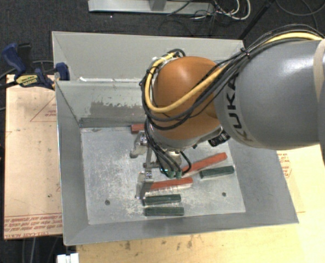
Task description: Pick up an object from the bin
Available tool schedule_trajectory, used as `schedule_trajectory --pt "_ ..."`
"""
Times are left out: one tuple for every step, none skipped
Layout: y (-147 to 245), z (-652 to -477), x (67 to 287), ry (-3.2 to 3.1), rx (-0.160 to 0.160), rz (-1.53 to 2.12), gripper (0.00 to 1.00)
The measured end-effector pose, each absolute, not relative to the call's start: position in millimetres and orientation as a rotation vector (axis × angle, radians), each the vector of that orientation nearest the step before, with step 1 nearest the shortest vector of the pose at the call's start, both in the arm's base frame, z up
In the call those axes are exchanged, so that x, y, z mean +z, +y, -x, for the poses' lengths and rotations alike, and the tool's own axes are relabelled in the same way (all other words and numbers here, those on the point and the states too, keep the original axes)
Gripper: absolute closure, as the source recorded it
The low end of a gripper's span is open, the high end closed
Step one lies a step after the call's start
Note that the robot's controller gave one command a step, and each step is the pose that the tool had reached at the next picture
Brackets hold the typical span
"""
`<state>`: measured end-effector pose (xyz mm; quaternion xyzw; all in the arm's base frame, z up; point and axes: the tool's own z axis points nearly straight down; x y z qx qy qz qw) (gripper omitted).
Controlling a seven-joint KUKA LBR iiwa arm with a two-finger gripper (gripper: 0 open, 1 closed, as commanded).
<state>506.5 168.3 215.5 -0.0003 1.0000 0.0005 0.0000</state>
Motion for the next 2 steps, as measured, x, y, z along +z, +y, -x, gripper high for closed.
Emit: schedule_trajectory --pt "150.9 -506.2 173.8 3.135 0.003 0.132 0.0" --pt "131.1 -507.0 112.0 3.137 0.003 0.067 0.0"
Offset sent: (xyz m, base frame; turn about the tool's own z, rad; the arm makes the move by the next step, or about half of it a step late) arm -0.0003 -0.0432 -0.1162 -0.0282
